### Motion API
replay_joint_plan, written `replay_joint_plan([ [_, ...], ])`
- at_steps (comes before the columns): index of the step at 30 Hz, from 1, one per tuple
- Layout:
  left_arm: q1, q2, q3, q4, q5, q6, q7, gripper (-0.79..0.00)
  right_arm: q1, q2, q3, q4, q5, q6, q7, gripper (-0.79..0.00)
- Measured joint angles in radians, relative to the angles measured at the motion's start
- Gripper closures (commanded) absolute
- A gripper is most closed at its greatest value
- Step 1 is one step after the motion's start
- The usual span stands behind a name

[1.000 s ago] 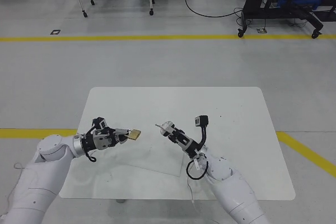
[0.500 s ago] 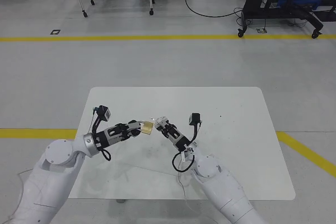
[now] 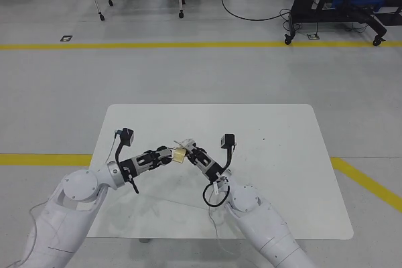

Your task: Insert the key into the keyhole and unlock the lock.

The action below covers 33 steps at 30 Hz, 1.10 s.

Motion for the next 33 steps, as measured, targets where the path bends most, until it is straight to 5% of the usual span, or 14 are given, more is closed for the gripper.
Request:
replay_joint_plan([
  [19,-0.021,-0.006,0.013,0.013,0.031,0.003,0.042,0.000,-0.002,-0.015,0.002,-0.062,0.000,0.026,0.054,0.000],
  [33,-0.077,-0.021,-0.006,0.137,-0.293,0.045,-0.128,0.000,-0.021,-0.012,0.014,-0.156,-0.079,0.014,0.111,0.000],
])
